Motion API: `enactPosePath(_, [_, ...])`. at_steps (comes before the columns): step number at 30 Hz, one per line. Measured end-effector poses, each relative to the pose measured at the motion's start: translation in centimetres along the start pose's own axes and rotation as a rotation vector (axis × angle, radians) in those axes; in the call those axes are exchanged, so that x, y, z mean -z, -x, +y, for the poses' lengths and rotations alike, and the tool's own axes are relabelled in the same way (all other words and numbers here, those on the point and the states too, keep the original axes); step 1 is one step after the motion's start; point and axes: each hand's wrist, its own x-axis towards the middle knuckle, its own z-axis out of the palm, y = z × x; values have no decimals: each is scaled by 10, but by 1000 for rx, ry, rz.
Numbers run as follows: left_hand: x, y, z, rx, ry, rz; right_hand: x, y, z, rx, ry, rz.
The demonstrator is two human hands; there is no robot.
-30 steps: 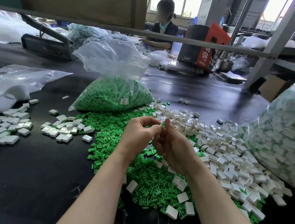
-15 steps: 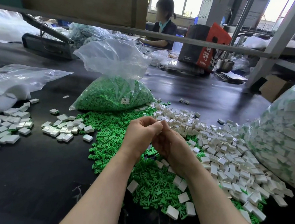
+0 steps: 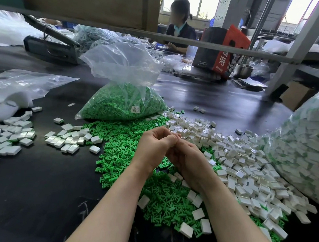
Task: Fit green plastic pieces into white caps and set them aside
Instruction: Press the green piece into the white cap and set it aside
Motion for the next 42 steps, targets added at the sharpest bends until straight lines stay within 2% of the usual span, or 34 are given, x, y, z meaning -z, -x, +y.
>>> enactPosePath(10, [1,3,6,34,-29,14,-4,0,-1,17,62,22])
enactPosePath(13, [3,1,5,54,3,17,-8,-1,-1,6,110,29])
enactPosePath(21, [7,0,9,149,203,-4,-4,-3,-1,-13,41,40])
enactPosePath(25, [16,-5,8,105,200,10,-4,-3,-6,22,172,81])
enactPosePath(28, [37,-8,10,29,7,115,-1,-3,-8,98,304,134])
enactPosePath(32, [75,-8,11,-43,-496,533,3,-3,-11,175,431,262])
enactPosePath(35, [98,-5,11,47,-787,782,8,-3,-13,226,588,414])
enactPosePath(38, [107,-3,8,174,-951,875,14,-5,-13,266,736,497])
enactPosePath(42, [108,0,6,237,-1060,882,17,-7,-11,248,1016,485])
